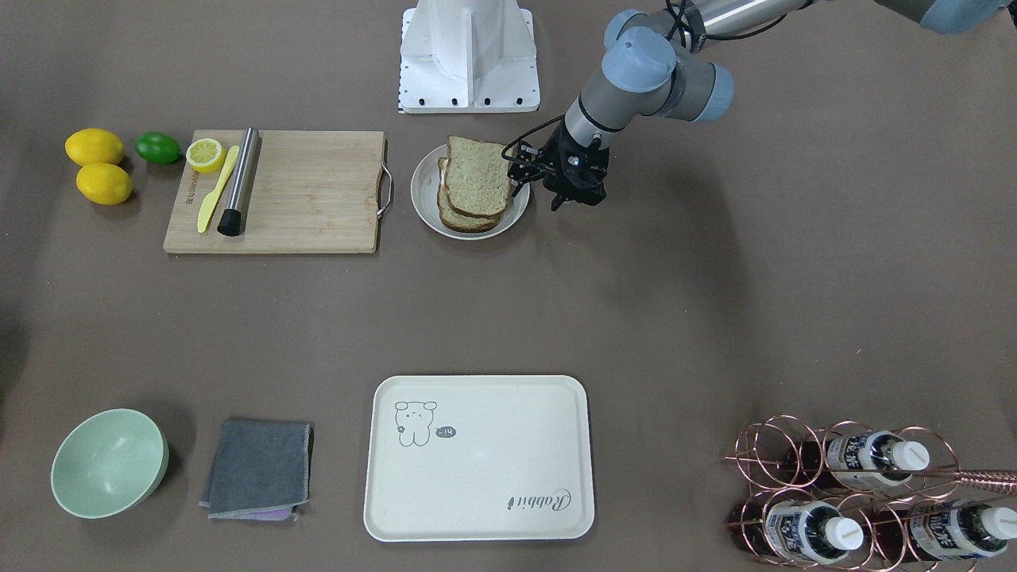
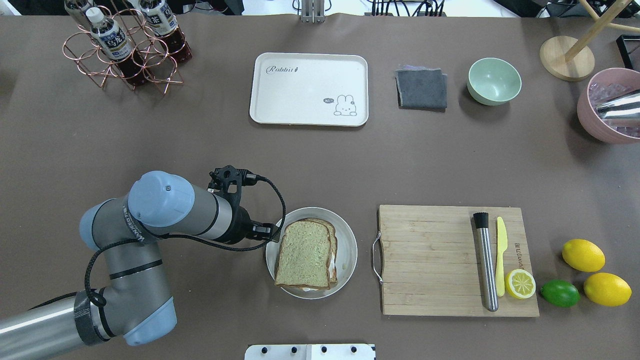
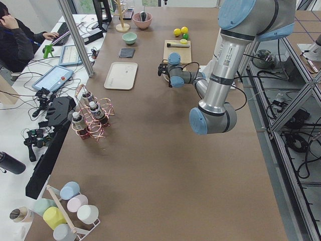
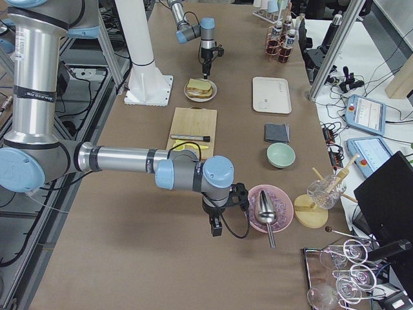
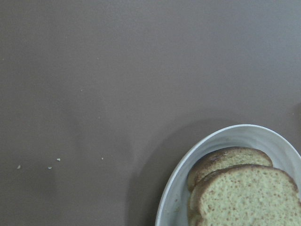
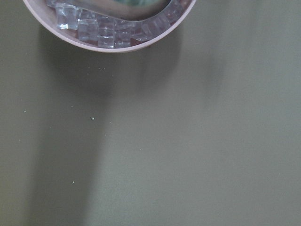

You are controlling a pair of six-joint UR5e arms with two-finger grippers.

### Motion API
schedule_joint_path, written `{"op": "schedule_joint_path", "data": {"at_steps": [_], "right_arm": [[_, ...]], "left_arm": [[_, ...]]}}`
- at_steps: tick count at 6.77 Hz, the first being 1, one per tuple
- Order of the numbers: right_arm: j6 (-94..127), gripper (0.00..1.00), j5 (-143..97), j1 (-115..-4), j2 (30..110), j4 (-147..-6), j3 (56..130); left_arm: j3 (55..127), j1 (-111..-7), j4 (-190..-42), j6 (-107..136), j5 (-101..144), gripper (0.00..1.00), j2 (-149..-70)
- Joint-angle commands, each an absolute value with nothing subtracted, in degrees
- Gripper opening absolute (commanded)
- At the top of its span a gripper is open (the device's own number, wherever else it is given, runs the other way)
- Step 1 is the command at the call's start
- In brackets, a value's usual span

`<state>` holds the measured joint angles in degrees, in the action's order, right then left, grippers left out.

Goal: Make sandwich and place on tray

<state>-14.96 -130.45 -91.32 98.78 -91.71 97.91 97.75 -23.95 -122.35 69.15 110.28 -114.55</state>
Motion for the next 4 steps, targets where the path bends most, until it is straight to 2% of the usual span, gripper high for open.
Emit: {"op": "schedule_joint_path", "data": {"at_steps": [1, 4], "right_arm": [[-15.3, 1.0, -130.3, -91.6, 98.8, -91.7, 97.8], [-15.4, 1.0, -130.3, -91.6, 99.1, -91.5, 97.8]], "left_arm": [[97.6, -22.7, -122.4, 69.2, 110.2, 0.38, -114.6], [97.6, -22.1, -122.5, 69.2, 110.2, 0.37, -114.7]]}}
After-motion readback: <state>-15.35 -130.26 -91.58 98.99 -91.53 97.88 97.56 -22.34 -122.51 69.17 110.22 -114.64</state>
